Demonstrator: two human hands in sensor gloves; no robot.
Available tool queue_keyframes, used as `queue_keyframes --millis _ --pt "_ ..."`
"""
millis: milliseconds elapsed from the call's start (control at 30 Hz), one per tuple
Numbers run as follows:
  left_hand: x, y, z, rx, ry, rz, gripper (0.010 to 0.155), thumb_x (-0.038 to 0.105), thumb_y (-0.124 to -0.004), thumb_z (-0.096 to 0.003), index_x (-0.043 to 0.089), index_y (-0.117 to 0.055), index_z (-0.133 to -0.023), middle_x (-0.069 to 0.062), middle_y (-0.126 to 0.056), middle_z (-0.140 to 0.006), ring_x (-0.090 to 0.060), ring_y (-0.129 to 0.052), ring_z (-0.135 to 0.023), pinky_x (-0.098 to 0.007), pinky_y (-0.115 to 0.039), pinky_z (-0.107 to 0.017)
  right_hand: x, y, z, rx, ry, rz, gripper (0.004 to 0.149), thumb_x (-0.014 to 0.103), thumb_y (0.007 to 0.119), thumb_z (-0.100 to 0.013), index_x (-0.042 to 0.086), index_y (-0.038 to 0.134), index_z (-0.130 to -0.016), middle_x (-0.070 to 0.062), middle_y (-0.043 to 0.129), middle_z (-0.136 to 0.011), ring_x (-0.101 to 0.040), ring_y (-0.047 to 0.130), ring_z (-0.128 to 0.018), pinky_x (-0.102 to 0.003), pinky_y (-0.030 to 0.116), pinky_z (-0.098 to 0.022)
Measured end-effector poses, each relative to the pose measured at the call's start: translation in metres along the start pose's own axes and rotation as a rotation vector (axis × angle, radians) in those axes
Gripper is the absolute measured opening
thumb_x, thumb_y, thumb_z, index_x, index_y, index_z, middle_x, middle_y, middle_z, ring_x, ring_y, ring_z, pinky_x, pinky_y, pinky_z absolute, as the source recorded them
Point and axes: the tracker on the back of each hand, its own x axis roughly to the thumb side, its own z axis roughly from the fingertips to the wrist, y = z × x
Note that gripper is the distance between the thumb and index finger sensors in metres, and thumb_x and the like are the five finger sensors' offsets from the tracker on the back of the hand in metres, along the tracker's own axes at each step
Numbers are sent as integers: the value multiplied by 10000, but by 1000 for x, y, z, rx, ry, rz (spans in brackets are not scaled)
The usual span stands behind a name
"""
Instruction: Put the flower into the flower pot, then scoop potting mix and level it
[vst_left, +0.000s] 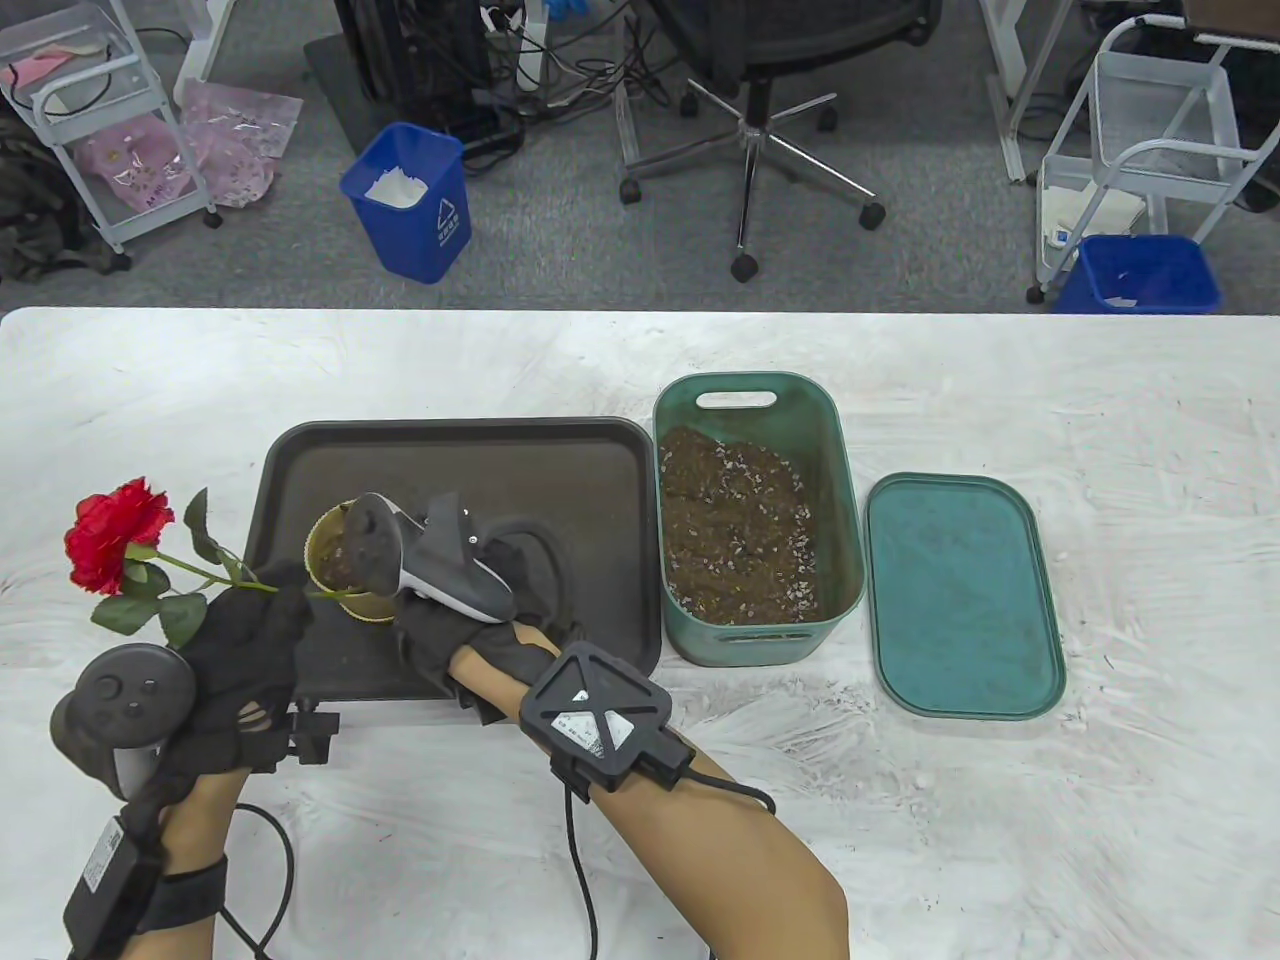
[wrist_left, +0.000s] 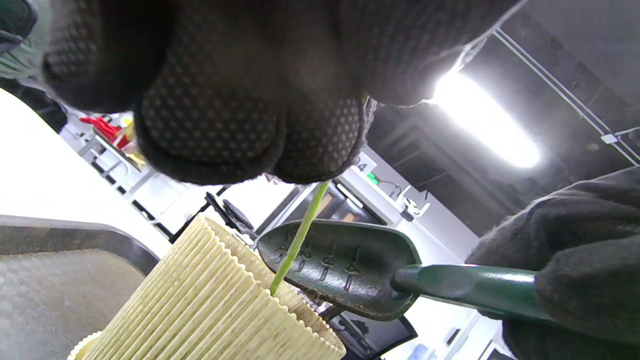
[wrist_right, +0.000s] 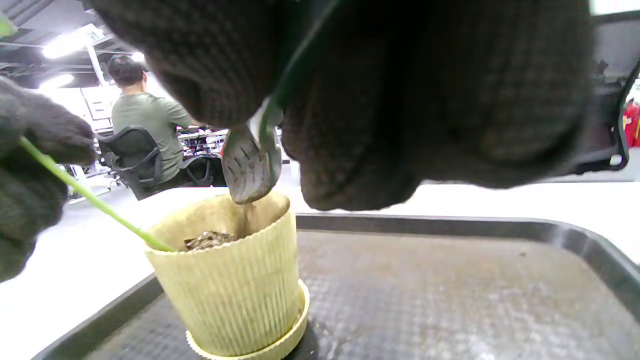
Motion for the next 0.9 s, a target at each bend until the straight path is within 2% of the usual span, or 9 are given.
queue_keyframes --millis 167,433,633,833,900 --pt "0 0 0 -1 -2 2 464 401 -811 -387 155 -940 -760 -20 -1051 -552 -258 -1093 -335 -423 -917 -352 -9 -10 3 -24 15 -5 532 298 836 -373 54 752 -838 -185 949 -655 -279 1072 -295 -437 964 -164" --pt "0 0 0 1 0 -1 463 401 -812 -386 156 -942 -757 -21 -1053 -550 -258 -1093 -334 -424 -917 -353 -45 -33 8 -53 99 -87 528 291 827 -371 51 755 -835 -189 951 -649 -282 1068 -289 -443 960 -161" --pt "1 -1 1 -3 -4 0 464 401 -812 -386 157 -942 -758 -21 -1052 -550 -258 -1093 -334 -424 -917 -353 -78 -67 23 -111 190 -114 528 292 826 -372 47 757 -835 -192 951 -647 -282 1068 -286 -442 960 -159" --pt "1 -1 1 -3 -1 6 464 402 -812 -386 157 -941 -759 -19 -1052 -550 -257 -1093 -335 -423 -917 -353 -129 -109 46 -190 347 -200 527 289 829 -375 39 763 -834 -205 953 -642 -287 1069 -275 -442 959 -150" --pt "1 -1 1 -3 1 7 464 401 -812 -386 156 -942 -758 -20 -1052 -549 -257 -1093 -334 -424 -917 -351 -146 -115 51 -206 397 -215 527 290 830 -376 37 766 -833 -206 955 -640 -286 1070 -271 -441 960 -146"
